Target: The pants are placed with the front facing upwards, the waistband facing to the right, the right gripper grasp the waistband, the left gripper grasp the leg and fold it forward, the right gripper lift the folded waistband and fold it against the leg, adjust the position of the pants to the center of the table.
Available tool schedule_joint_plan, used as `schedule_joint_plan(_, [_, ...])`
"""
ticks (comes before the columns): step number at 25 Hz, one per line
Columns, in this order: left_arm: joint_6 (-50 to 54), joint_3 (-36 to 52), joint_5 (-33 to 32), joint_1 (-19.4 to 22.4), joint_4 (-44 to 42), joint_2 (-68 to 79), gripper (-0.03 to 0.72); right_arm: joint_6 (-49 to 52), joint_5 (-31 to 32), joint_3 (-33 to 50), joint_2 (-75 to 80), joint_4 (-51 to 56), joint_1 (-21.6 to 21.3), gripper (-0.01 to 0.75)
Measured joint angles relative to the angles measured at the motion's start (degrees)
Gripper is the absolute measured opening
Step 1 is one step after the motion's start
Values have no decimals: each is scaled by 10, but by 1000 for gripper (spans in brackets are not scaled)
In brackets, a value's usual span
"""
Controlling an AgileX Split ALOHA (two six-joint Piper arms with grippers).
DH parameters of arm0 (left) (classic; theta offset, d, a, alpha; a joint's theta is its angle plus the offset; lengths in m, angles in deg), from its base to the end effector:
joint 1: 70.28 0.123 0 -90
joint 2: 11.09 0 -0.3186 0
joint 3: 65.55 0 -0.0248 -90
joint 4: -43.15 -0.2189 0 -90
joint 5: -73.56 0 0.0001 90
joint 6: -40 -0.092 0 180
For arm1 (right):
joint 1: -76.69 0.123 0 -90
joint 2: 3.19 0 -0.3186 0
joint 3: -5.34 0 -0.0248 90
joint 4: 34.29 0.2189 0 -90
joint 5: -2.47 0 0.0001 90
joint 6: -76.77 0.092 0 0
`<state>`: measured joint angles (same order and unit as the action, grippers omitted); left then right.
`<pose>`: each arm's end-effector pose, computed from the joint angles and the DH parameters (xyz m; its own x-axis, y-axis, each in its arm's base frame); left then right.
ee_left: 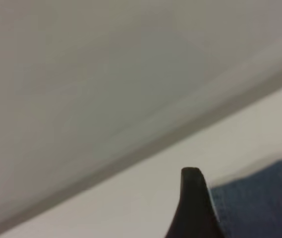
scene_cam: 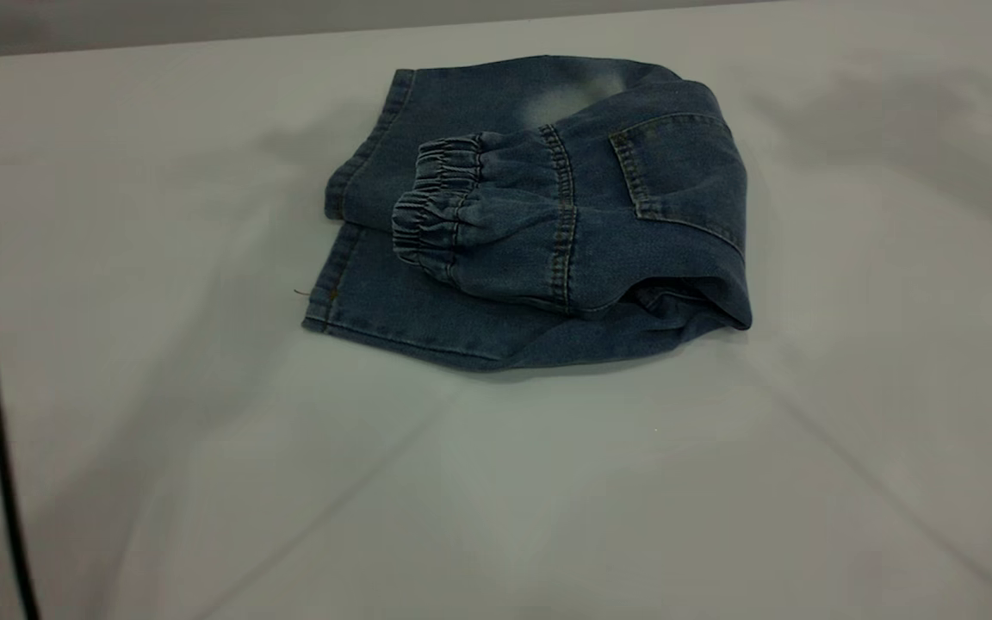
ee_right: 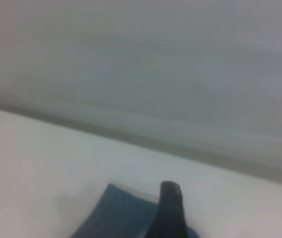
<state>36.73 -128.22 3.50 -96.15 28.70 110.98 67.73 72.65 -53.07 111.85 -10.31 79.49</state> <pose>0.3824 -0.1614 0.4696 -0.5212 0.4086 -0.7493 0.3385 0.9049 0.2579 0.3713 0.0534 0.5038 -0.5714 -0.0354 -0.8199 -0.3622 0.9074 0.2132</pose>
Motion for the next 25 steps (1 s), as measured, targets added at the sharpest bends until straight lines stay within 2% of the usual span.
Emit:
schedule_joint_plan(4, [14,32,0,0,-14,-64,452,0,0,34,-85,1,1,532])
schedule_joint_plan(8, [14,99,1,0,-22,-138,452,-1,-1,105,-184,3,1,532])
schedule_joint_plan(25, [91,460,1,0,-14,-403,452,-5,-1,526,-678,3,1,532])
